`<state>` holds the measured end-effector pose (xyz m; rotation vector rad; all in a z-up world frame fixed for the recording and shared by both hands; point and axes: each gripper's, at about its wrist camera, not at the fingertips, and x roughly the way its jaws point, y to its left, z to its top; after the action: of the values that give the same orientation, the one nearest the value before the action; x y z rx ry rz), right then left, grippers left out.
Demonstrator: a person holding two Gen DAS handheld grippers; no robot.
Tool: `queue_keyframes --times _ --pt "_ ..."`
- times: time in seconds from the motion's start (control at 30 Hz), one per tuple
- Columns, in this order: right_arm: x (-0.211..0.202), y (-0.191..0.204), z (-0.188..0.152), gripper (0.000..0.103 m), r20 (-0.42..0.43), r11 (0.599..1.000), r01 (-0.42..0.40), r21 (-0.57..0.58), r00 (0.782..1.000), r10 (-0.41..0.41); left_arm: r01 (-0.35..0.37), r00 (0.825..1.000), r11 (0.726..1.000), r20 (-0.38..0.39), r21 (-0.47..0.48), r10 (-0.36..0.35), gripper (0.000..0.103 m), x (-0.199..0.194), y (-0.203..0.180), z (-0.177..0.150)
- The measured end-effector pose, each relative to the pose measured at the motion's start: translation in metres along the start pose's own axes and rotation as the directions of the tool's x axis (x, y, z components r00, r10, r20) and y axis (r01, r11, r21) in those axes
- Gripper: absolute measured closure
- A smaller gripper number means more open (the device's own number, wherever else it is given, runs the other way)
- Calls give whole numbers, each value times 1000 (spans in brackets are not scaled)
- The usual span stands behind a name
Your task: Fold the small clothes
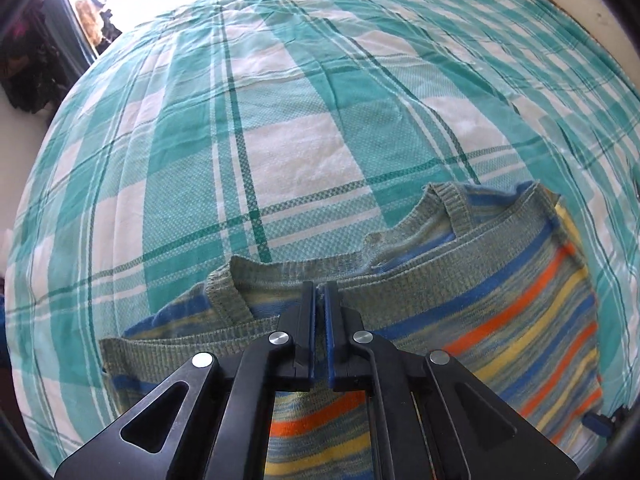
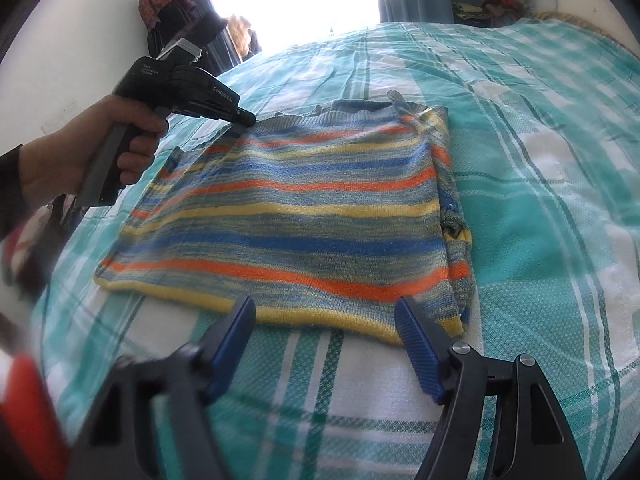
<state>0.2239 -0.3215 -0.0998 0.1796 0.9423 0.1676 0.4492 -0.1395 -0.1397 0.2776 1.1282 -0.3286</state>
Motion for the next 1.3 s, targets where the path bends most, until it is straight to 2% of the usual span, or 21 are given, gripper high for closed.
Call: queue_keyframes --times 0.03,0.07,0.1,0.13,0.17,0.2,0.23,0.3,0.33,0.37,0.43,0.47,0.53,0.67,0.73,0.8,0.87,0.9,0.97,1.3 --pt "-3 -1 0 31 7 1000 -2 4 1000 2 -10 1000 1000 -14 2 10 94 6 -3 -2" --pt "-5 -1 1 31 15 1000 -5 5 1000 5 -28 999 1000 -14 5 28 94 8 -6 -4" --pt "-6 -1 2 31 28 1000 -7 5 1000 7 -46 999 999 -7 6 46 85 5 -8 -6" --pt "-10 -1 3 31 48 1000 -9 2 999 9 -64 998 998 0 0 64 63 1 -8 -7" --pt "-14 1 4 31 74 1000 -11 -8 997 11 -76 997 997 19 -12 76 49 -7 -8 -9" --pt "-18 3 6 31 102 999 -13 -29 995 16 -75 996 997 54 -27 77 29 -17 -7 -12" --pt "-21 7 8 31 122 998 -15 -58 992 22 -65 993 997 97 -37 68 24 -30 -7 -17" --pt "-17 12 14 31 120 995 -33 -97 992 44 -41 990 999 136 -34 45 23 -50 -9 -30" --pt "-11 11 16 31 91 994 -55 -91 994 63 -33 989 999 144 -36 38 22 -58 -10 -39" --pt "-3 7 17 31 47 995 -74 -64 996 78 -19 988 999 153 -41 25 21 -66 -12 -50" --pt "15 -5 12 31 -66 998 -64 8 996 64 8 987 998 164 -60 2 17 -80 -16 -74" --pt "20 -10 8 31 -92 997 -67 36 993 70 19 986 997 168 -72 -7 17 -87 -19 -88" --pt "14 -12 6 31 -75 997 -66 43 995 69 32 983 995 180 -91 -15 17 -99 -27 -118" --pt "0 -8 3 31 -50 1000 -8 -4 999 8 2 973 991 230 -132 29 13 -121 -43 -180" --pt "-7 -8 3 31 -22 1000 8 -12 1000 -9 -11 968 989 248 -147 47 11 -122 -49 -207" --pt "-11 -6 5 31 4 999 33 -40 999 -33 -18 970 989 239 -147 53 11 -112 -54 -225" --pt "-15 -1 7 31 31 996 57 -74 998 -55 -11 981 989 190 -151 40 11 -94 -56 -237" --pt "-16 2 8 31 42 994 64 -92 997 -60 -14 981 988 188 -154 43 10 -87 -56 -241" --pt "-18 7 9 31 59 990 69 -120 996 -63 -22 971 987 231 -158 59 6 -87 -57 -247" --pt "-16 20 10 31 52 986 53 -158 998 -45 -27 967 987 246 -161 66 2 -82 -59 -253"
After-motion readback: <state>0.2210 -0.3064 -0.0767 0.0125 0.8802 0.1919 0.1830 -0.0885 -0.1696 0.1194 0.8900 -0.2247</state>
